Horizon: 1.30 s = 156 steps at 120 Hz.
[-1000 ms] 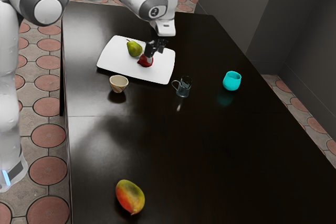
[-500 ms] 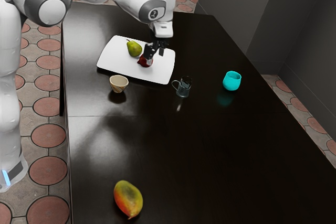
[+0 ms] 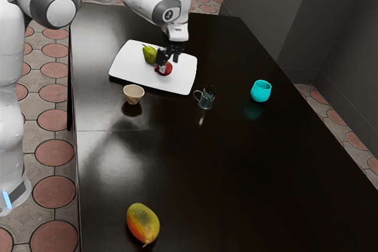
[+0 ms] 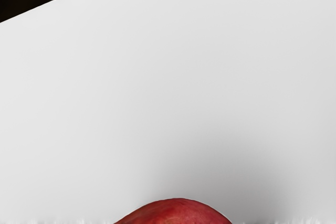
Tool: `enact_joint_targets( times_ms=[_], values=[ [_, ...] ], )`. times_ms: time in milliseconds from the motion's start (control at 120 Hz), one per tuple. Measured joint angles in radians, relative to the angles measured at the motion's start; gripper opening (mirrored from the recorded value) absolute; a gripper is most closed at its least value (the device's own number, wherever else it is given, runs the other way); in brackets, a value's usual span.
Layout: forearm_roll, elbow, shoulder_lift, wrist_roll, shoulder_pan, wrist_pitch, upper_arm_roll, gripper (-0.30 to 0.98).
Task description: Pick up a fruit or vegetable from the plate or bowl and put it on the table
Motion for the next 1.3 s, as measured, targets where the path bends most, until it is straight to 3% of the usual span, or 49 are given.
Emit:
enact_joint_targets(
  times_ms=[908,1083,1300],
  values=[
    [-0.049,0.017,0.065,0.025,0.043,0.002,-0.001,0.69],
    [-0.051,0.017,0.065,0.025,0.050,0.009,-0.002,0.38],
    [-0.045,0.007,0.003,0.023,0.042,0.009,-0.033,0.35]
  ],
)
